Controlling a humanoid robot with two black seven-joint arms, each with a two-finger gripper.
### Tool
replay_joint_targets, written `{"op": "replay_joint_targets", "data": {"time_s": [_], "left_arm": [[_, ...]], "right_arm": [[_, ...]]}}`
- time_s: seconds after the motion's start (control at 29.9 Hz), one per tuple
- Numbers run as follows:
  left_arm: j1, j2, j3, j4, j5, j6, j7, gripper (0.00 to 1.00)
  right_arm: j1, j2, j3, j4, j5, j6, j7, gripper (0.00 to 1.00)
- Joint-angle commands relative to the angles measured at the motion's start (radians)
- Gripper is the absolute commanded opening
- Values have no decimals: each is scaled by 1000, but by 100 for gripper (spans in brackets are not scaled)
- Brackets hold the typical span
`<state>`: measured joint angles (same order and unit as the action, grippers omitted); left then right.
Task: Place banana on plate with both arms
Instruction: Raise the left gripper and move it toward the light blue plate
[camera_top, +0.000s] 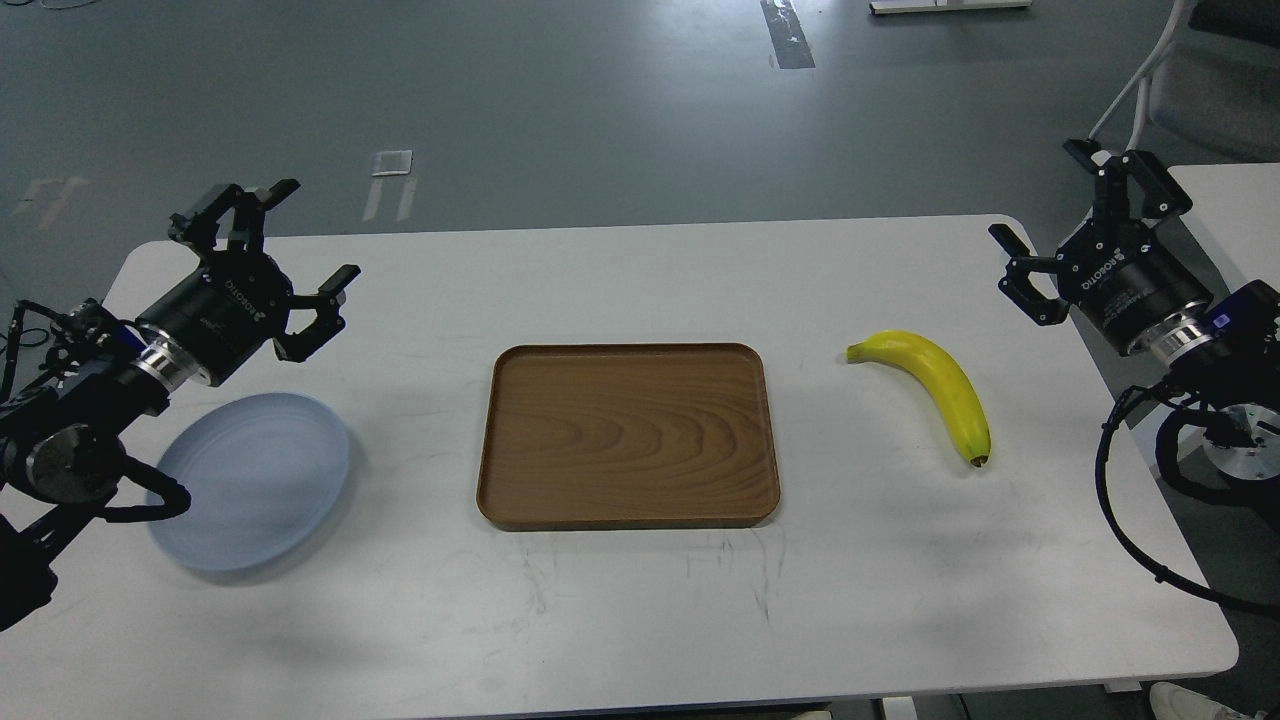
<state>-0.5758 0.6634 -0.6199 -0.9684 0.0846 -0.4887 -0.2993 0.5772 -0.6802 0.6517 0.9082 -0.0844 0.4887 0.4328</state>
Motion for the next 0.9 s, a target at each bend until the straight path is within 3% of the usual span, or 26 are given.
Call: {"op": "replay_joint_targets", "data": {"time_s": [0.0, 0.33, 0.47, 0.6, 0.73, 0.87], "left_arm": [[1, 1, 0, 0, 3, 0, 0, 98], [-24, 13, 0, 57, 7, 0, 0, 98], [-64, 12, -3, 212, 3, 0, -6, 98], [-108, 5, 11, 280, 7, 0, -1, 98], [-118, -8, 15, 267, 9, 0, -18, 98], [-116, 1, 15, 261, 9, 0, -76, 98]], "right_arm": [[0, -1, 0, 0, 0, 0, 1, 100], [0, -1, 5, 1, 0, 0, 4, 100], [0, -4, 5, 3, -2, 0, 3, 100], [0, -1, 5, 3, -2, 0, 4, 100], [0, -1, 3, 3, -3, 0, 4, 100], [0, 4, 2, 1, -5, 0, 4, 100]]}}
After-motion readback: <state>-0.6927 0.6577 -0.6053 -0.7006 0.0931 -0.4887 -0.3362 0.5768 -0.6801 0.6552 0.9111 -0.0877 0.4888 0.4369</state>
